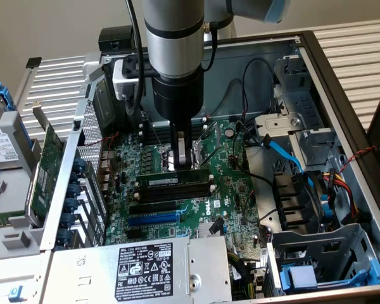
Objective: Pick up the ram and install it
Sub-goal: 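Insert the ram into the slot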
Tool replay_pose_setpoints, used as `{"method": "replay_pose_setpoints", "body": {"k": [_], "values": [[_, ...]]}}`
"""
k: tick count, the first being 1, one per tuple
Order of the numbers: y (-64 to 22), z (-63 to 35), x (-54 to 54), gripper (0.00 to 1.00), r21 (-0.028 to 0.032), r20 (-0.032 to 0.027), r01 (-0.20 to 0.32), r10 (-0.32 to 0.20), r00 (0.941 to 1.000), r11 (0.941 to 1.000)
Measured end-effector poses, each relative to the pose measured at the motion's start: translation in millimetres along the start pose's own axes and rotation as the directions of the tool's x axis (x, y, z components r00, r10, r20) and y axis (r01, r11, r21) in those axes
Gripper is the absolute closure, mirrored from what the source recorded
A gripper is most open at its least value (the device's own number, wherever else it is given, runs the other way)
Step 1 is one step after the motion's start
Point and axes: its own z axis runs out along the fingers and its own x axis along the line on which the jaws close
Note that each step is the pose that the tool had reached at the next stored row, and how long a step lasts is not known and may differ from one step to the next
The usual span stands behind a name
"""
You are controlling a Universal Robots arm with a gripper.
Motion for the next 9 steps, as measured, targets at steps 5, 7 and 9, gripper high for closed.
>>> {"method": "replay_pose_setpoints", "body": {"k": [5, 7, 9], "values": [[-0.1, 1.0, 0.1, 0.88, -0.0027, -0.0004, 0.0, 0.0, 1.0, 1.0], [-0.1, 1.4, -0.7, 0.88, -0.0024, -0.007, 0.0, 0.0, 1.0, 1.0], [0.0, 1.5, -2.1, 0.88, -0.002, -0.0171, 0.0, 0.0, 0.9999, 1.0]]}}
